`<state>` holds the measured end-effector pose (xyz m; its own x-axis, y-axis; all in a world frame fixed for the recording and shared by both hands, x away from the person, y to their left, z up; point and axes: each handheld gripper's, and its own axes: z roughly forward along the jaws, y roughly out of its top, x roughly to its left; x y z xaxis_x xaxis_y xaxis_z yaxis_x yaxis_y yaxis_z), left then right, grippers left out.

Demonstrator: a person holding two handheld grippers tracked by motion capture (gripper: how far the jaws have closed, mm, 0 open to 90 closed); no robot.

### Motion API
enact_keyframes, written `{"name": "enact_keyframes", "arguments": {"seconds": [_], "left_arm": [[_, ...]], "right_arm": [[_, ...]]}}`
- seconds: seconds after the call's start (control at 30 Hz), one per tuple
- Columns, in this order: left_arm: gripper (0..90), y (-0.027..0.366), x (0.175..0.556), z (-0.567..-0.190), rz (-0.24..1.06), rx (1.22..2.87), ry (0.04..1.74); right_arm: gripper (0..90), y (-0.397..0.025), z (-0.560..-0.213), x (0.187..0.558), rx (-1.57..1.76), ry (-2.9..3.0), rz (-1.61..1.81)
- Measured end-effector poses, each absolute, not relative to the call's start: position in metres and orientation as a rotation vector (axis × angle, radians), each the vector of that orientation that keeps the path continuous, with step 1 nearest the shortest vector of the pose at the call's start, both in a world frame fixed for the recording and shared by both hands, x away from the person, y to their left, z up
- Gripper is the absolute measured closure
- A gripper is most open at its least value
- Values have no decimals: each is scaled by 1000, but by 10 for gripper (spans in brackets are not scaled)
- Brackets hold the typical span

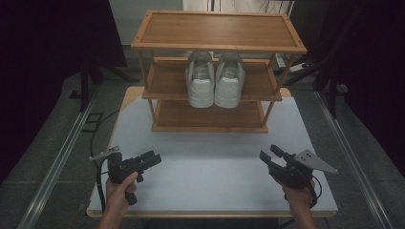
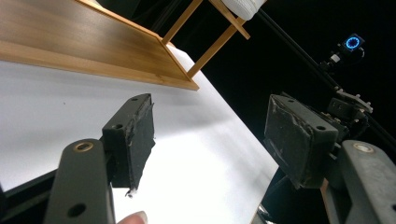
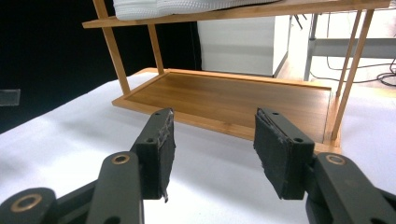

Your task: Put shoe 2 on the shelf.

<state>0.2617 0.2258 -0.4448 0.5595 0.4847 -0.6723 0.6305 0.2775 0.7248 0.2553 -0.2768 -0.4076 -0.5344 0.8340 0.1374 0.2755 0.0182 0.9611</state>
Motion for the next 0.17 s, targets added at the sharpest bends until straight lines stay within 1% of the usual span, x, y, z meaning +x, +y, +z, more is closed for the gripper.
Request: {"name": "enact_keyframes", "arguments": {"seconds": [0.17], "left_arm": [[325,225,262,-444,-127,1365,1054]], "right_arm": [[431,-278,-412,256,1160,1815,1504]]}}
